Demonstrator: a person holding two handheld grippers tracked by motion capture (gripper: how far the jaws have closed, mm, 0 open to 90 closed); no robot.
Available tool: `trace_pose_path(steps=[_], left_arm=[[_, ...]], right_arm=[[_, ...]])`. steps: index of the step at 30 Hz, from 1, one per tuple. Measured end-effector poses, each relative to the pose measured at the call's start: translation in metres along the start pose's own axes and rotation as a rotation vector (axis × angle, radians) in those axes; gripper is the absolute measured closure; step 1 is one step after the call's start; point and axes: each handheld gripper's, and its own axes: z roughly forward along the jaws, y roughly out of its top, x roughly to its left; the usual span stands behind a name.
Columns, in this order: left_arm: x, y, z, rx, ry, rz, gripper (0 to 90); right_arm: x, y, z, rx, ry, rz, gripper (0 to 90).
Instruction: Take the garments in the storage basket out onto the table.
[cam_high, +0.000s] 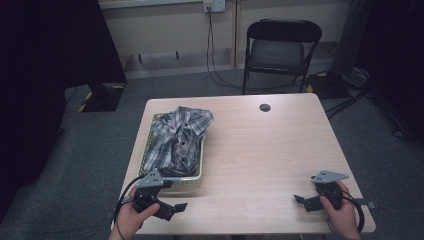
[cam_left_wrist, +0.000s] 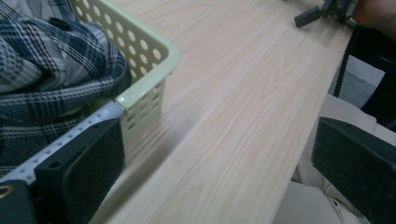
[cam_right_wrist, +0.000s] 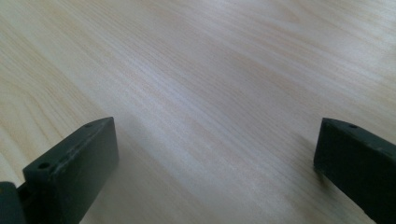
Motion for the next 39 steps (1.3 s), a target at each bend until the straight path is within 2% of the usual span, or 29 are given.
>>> trace_pose_path(steps=[11, 15, 17, 21, 35, 39], left_arm=[[0.005, 0.017, -0.006, -0.035, 0.004, -0.037, 2.2], [0.007, 0.026, -0.008, -0.039, 0.027, -0.036, 2.1], [0.009, 0.029, -0.008, -0.048, 0.024, -0.047, 2.0], [0.012, 0.036, -0.007, -0.035, 0.046, -0.044, 1.9], [0.025, 0.052, -0.003, -0.08, 0.084, -0.088, 2.0], [0.03, 0.057, -0.002, -0.08, 0.117, -0.089, 1.9]], right_arm=[[0.0, 0.0, 0.0, 0.0, 0.0, 0.001, 0.0], [0.0, 0.0, 0.0, 0.0, 0.0, 0.0, 0.0], [0.0, 0.0, 0.0, 0.0, 0.0, 0.0, 0.0], [0.0, 0.0, 0.0, 0.0, 0.0, 0.0, 0.0], [0.0, 0.0, 0.0, 0.0, 0.0, 0.001, 0.0], [0.0, 0.0, 0.0, 0.0, 0.0, 0.0, 0.0]])
